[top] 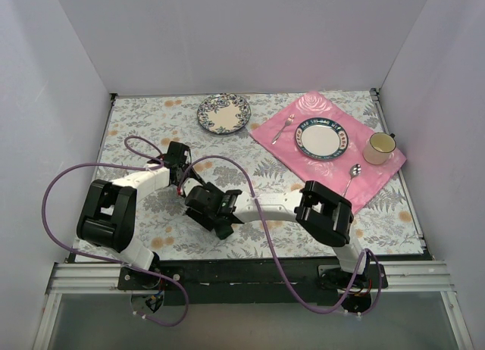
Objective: Fold the napkin, place the utensils inside, and roll it up
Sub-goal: Roll the napkin with the utensil
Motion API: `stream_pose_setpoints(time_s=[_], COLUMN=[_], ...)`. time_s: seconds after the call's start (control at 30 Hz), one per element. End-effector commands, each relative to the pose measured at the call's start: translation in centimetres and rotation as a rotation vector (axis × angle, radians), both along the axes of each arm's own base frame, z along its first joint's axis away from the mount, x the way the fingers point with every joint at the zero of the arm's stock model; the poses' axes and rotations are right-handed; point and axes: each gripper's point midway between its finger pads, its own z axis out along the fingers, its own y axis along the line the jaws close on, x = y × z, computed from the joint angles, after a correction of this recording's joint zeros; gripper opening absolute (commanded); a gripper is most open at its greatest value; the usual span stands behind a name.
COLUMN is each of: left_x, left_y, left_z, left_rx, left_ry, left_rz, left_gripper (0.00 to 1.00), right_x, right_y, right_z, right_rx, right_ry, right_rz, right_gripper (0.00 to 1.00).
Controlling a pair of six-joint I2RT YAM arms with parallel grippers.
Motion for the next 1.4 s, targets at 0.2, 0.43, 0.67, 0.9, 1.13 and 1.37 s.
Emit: stream_pose_setpoints(time_s=[0.2,0.43,0.67,0.9,1.13,1.37], left_x=[-1.7,-1.9,-0.7,0.5,0.3,-0.2], left_y=[0.7,0.6,1.5,2.2,1.8,-0.1], left_z=[-1.1,-0.9,1.0,3.9,6.1,7.4], left_rx=[0.028,0.0,0.039,0.083,0.037,-0.078], left_ry=[0.051,0.039,-0.059,-0.145,-0.21,-0.217], left_rz=[-0.003,-0.042,-0.09,-0.094,-0.078,-0.111], left_gripper=[0.14,0.21,0.56,0.68,0.71,0.69], right_x=[-0.1,0.2,0.4,-0.4,-0.3,0.4], right_y=[-0.2,-0.7,-0.2,0.3,-0.2,-0.7], right_z=[-0.3,-0.7,0.7,1.0,1.8,1.9], right_rx=[-0.042,0.001,0.22,0.509,0.712,0.837], right_ry=[-0.07,-0.021,0.169,0.6,0.867,1.03], right_rz=[-0.004,-0.015,0.013,0.07,0.057,0.026], right_gripper=[0.69,0.34,0.29,0.23,0.25,0.28])
